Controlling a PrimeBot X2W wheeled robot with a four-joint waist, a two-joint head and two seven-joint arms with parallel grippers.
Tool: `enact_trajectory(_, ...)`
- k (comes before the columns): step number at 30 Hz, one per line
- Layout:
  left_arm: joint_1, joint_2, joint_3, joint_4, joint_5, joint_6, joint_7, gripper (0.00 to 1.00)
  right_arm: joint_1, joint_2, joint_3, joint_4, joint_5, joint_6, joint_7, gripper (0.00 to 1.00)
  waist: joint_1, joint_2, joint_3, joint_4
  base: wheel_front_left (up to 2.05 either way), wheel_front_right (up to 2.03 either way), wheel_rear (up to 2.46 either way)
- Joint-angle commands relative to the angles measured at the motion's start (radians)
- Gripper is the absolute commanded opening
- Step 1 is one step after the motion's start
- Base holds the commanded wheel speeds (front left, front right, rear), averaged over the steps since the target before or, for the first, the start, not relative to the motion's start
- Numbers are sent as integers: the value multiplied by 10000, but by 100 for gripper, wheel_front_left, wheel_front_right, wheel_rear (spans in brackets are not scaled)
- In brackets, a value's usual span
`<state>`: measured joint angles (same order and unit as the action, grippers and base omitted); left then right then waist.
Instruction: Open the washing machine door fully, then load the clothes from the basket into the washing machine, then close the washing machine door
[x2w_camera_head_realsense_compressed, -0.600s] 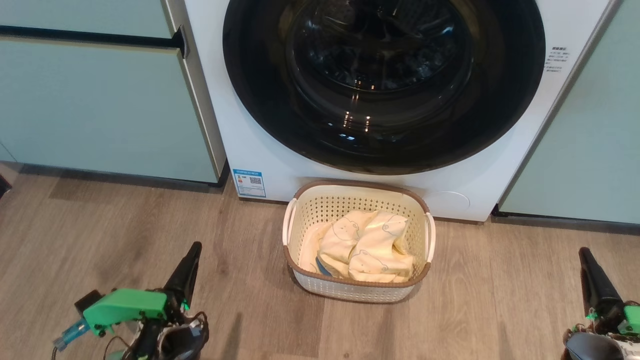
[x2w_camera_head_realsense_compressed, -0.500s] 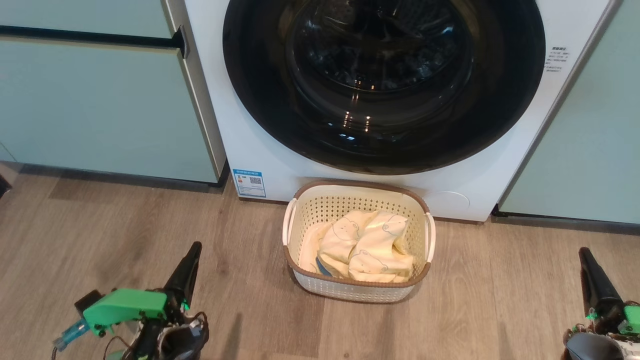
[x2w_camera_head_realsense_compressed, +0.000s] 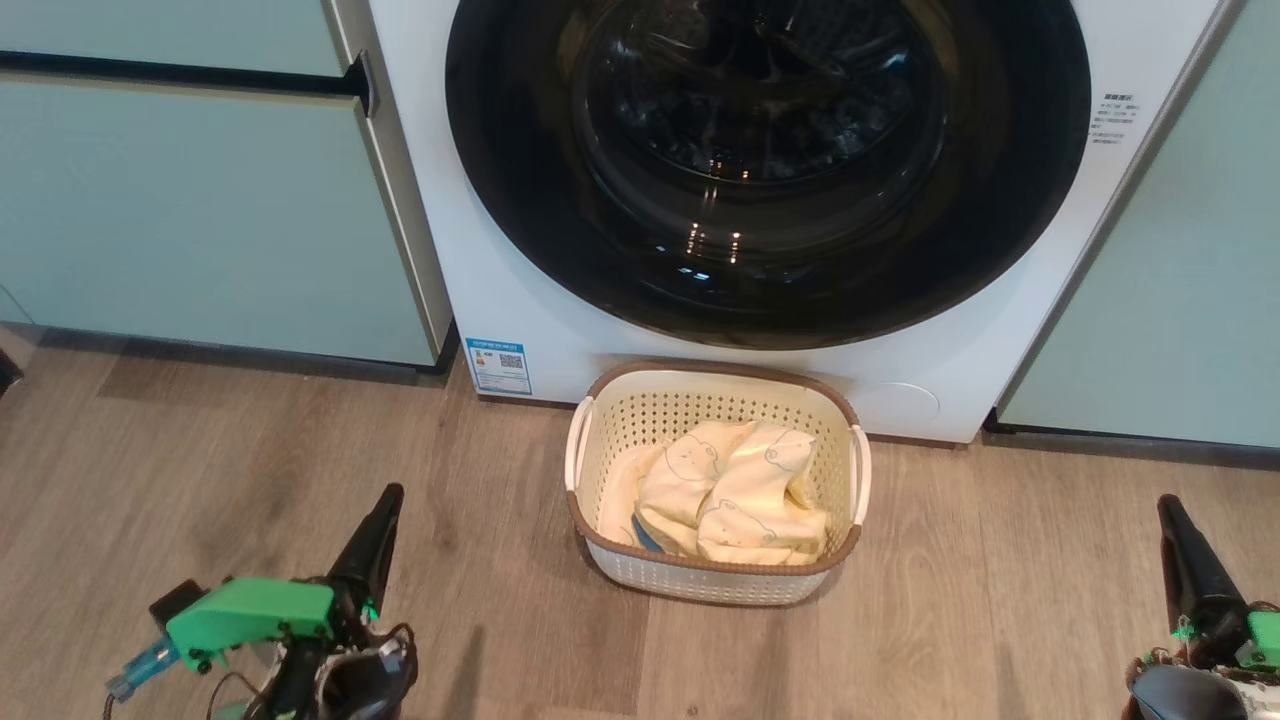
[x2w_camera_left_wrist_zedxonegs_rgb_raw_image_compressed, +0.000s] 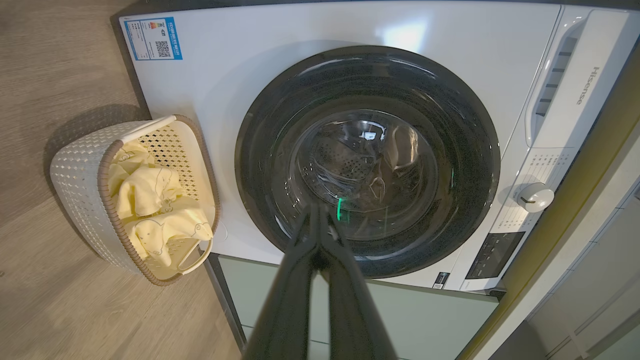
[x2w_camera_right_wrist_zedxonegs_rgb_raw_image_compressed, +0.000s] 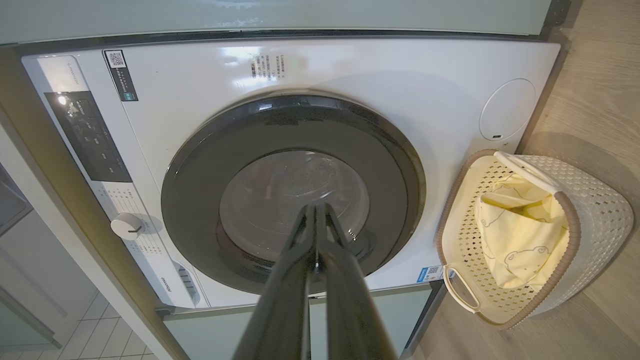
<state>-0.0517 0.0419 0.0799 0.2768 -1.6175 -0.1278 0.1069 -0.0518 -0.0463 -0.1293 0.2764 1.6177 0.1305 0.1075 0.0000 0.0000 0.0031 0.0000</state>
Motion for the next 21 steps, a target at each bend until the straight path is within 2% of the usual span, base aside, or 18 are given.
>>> enact_trajectory(1, -562, 83, 339, -320, 89, -29, 63, 0, -561, -39, 155, -316, -91, 2, 58, 0, 0, 0, 0, 0, 0, 0, 0)
enact_trajectory(21, -562, 83, 339, -320, 88, -29, 63, 0, -561, -39, 155, -316, -91, 2, 58, 0, 0, 0, 0, 0, 0, 0, 0)
